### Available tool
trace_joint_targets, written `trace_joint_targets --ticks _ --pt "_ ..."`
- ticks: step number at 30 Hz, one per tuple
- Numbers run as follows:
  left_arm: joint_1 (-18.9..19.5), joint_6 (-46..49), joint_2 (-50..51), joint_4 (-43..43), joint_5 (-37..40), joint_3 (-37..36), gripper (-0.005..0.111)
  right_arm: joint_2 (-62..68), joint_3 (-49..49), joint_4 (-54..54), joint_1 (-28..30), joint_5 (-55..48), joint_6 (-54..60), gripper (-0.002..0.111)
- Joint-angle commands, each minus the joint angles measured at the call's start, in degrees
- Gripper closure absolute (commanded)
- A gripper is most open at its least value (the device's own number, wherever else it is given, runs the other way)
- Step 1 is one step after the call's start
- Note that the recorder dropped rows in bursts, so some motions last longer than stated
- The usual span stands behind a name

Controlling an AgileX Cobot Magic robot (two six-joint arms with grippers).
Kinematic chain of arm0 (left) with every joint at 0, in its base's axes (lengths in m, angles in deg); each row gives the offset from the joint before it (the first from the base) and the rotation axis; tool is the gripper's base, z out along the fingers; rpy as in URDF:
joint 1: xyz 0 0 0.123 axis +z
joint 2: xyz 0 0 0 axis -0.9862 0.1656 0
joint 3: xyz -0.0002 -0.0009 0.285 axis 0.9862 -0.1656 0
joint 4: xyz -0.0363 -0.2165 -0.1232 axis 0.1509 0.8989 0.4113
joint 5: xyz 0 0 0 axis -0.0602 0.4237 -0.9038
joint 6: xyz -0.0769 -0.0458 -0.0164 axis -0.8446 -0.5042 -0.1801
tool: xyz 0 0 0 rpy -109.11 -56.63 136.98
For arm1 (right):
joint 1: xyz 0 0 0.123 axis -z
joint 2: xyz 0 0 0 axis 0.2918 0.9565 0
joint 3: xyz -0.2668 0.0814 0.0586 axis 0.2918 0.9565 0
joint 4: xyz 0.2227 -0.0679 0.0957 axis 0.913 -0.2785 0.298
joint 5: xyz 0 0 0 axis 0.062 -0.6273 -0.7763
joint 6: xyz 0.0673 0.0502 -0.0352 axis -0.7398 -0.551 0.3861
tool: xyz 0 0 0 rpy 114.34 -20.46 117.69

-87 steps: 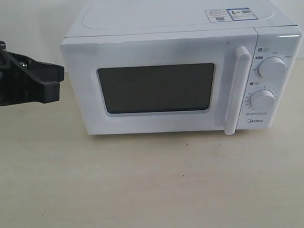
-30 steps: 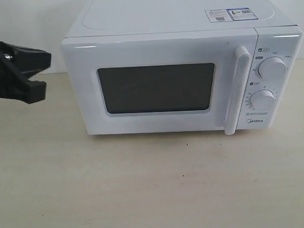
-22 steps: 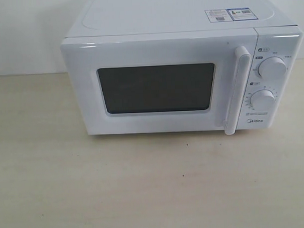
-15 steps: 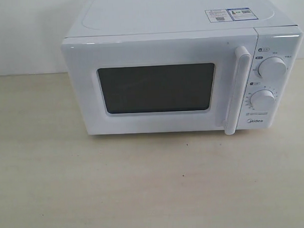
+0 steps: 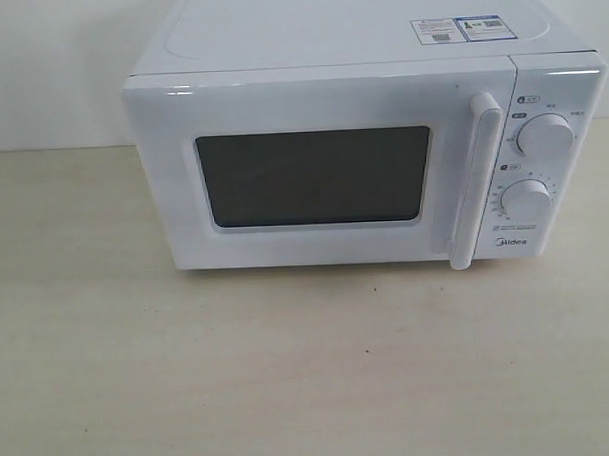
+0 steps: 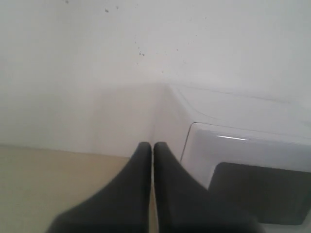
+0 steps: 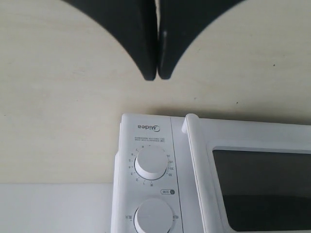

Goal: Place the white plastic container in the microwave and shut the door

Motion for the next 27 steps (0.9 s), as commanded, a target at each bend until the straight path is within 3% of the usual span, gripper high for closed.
trace_joint_targets --ticks 1,5,9,18,27 --pt "0.1 -12.8 -2.9 -0.9 1.7 -3.3 0.102 -0.3 0.0 0.0 0.1 0.1 0.2 0.109" --pt "0.1 -23.2 -4.6 -8.9 1.7 -5.1 0.102 -0.3 0.0 0.0 0.1 0.1 0.2 0.109" --pt "0.1 -27.2 -6.2 -20.4 1.7 -7.2 0.102 -0.3 0.0 0.0 0.1 0.1 0.2 0.109" --pt "0.1 -27.1 -8.7 -31.2 -1.6 -17.4 0.102 -0.3 0.0 0.0 0.1 0.1 0.2 0.109" --pt "0.1 -27.1 -8.7 -34.9 1.7 -17.4 0.102 -0.3 0.0 0.1 0.1 -0.2 0.2 0.109"
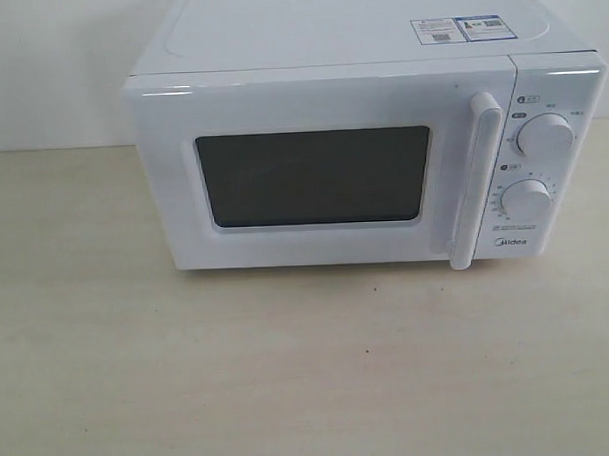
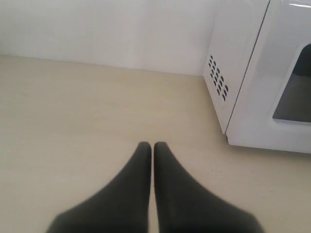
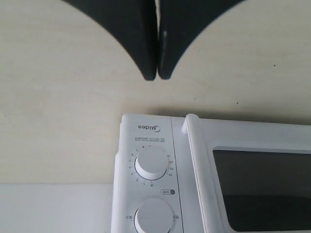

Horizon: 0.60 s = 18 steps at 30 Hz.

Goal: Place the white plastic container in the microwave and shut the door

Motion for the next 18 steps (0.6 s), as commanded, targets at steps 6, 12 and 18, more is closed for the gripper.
trace_joint_targets --ticks 6,12,18 --pt "0.1 -0.5 -0.2 -1.1 0.9 -0.2 0.102 -0.3 0.0 0.1 0.1 -0.1 0.2 0.109" --pt "-0.6 -1.0 -0.2 -0.8 1.0 -0.2 0.102 -0.3 0.0 0.1 0.1 -0.1 0.2 0.109" --pt "-3.5 -1.0 -0.2 -0.8 1.1 -0.2 0.102 -0.3 0.0 0.1 0.1 -0.1 0.2 0.109"
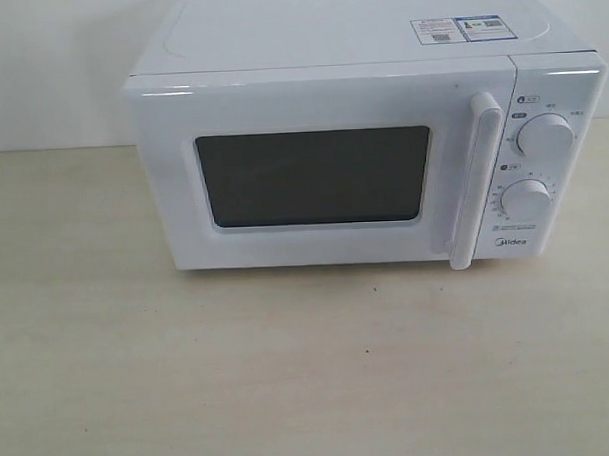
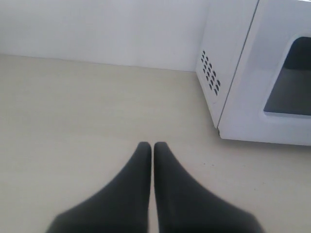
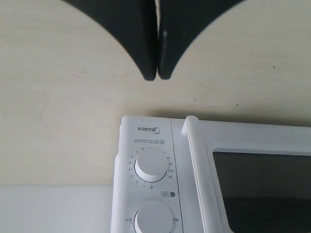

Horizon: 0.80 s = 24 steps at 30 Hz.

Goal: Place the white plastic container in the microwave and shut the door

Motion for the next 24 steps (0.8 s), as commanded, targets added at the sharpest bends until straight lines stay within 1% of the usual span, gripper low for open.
trace_joint_targets --ticks 1,24 --pt "-1.5 -0.5 -0.2 0.0 0.4 -0.2 0.102 -0.3 0.0 0.1 0.1 0.3 0.2 0.109" --pt "-1.5 0.0 -0.2 0.0 0.4 -0.2 0.102 -0.3 0.0 0.1 0.1 0.3 0.2 0.109"
